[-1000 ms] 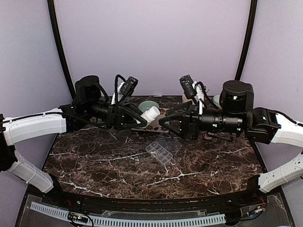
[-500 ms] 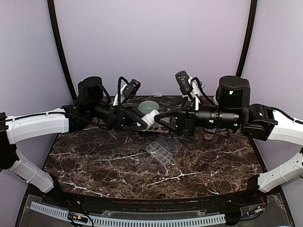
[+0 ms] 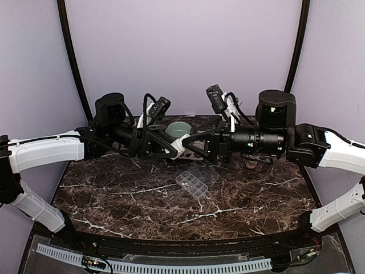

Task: Sort the pills into containers
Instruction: Screw the lid of the pill bottle onto the pill bottle.

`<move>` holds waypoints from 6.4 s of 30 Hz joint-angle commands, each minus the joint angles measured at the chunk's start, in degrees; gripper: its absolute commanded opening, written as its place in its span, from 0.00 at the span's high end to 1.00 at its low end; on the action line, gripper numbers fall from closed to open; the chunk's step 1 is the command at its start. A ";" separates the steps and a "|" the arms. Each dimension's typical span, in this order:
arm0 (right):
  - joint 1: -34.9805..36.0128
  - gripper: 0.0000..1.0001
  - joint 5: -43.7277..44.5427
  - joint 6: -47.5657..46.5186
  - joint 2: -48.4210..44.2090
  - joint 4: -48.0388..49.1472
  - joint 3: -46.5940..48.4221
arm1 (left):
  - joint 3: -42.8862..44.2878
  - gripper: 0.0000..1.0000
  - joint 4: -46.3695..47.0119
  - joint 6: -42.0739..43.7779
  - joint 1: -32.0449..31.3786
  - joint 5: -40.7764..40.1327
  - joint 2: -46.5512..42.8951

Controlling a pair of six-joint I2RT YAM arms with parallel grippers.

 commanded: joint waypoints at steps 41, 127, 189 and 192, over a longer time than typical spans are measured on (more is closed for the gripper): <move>-5.06 0.89 -9.19 5.95 1.73 3.86 1.38 | 3.10 1.00 -0.78 1.90 0.36 2.35 0.02; -3.98 0.44 1.73 14.38 5.46 -6.82 8.81 | -0.75 1.00 -14.97 35.56 -19.92 -79.89 -14.77; -1.84 0.56 -5.53 1.47 1.80 2.68 2.94 | 5.30 1.00 -8.19 5.81 -0.08 1.18 -0.67; -1.86 0.59 -6.03 1.85 1.65 3.12 3.03 | 5.30 1.00 -8.22 5.88 -0.08 1.25 -0.62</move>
